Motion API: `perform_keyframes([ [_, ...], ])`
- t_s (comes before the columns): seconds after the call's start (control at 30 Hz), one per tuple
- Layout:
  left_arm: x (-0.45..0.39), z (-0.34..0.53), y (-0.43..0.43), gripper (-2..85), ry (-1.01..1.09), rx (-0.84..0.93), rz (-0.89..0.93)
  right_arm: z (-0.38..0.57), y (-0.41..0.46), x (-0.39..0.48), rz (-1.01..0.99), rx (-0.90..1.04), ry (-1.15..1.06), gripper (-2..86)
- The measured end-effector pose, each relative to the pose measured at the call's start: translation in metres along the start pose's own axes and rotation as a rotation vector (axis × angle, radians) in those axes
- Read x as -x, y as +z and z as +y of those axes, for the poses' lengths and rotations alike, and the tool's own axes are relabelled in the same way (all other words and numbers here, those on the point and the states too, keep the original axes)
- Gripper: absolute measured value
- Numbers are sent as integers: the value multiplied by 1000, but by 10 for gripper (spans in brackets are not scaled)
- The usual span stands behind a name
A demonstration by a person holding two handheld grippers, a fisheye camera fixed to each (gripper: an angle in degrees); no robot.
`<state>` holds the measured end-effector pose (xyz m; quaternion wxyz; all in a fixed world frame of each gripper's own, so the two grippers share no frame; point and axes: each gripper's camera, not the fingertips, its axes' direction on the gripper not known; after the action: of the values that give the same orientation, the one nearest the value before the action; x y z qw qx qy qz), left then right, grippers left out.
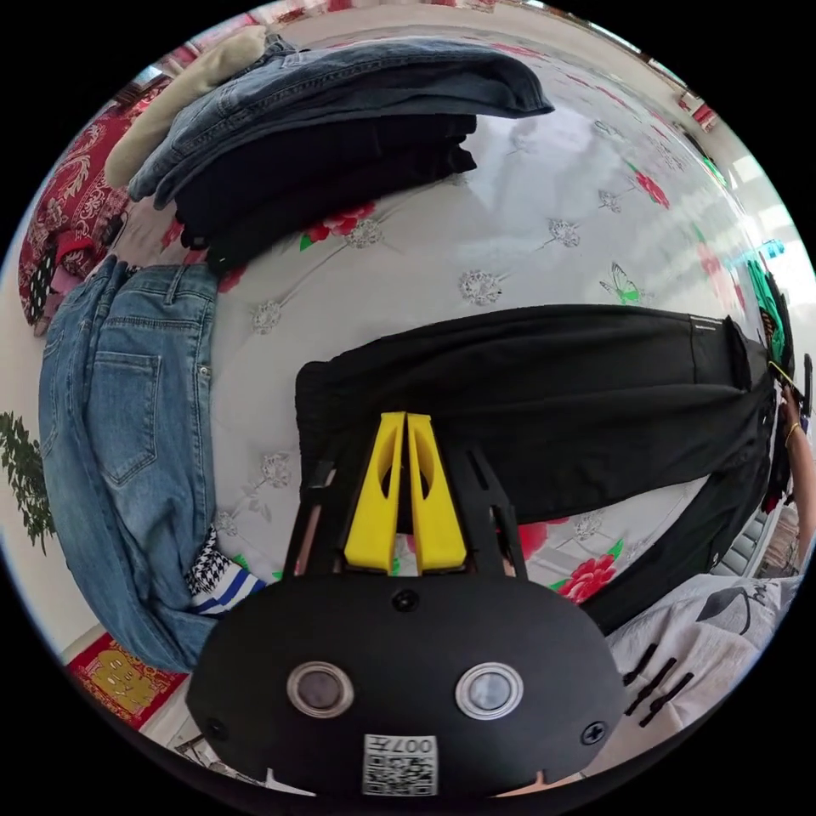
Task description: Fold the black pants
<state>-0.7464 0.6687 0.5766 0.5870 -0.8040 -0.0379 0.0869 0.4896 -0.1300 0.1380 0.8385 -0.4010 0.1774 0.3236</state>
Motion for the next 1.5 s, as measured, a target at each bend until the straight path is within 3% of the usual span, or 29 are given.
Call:
perform_keyframes([
  [0.2,7,47,-11,-10,-80,-186,-34,56,-69,24,-37,-311,-23,-3],
  [0.33,17,49,8,-10,-66,-209,-3,81,-77,56,-225,-258,-128,-2],
  [0.43,21,28,60,-10,-59,-55,68,97,-74,87,-309,-199,-191,-2],
  [0.5,26,28,64,-10,-85,-158,87,105,-74,98,-370,-163,-207,-1],
  [0.63,36,37,58,-10,-145,-124,125,136,-86,96,-458,-145,-249,1],
  [0.77,35,106,35,-10,-127,-246,147,174,-86,67,-428,-129,-241,11],
  [0.93,45,232,43,-10,-282,-244,187,243,-56,-13,-371,-55,-41,39],
  [1.07,64,353,63,-10,-553,-200,244,288,-31,-81,-384,-20,237,51],
  [1.13,71,398,70,-9,-670,-201,257,316,-11,-121,-435,-8,411,60],
  [1.3,85,497,89,-5,-982,-254,309,347,29,-164,-628,22,574,81],
  [1.43,82,527,99,20,-977,-334,354,354,48,-177,-729,28,577,94],
  [1.5,75,521,112,51,-866,-316,395,354,56,-177,-753,43,562,97],
])
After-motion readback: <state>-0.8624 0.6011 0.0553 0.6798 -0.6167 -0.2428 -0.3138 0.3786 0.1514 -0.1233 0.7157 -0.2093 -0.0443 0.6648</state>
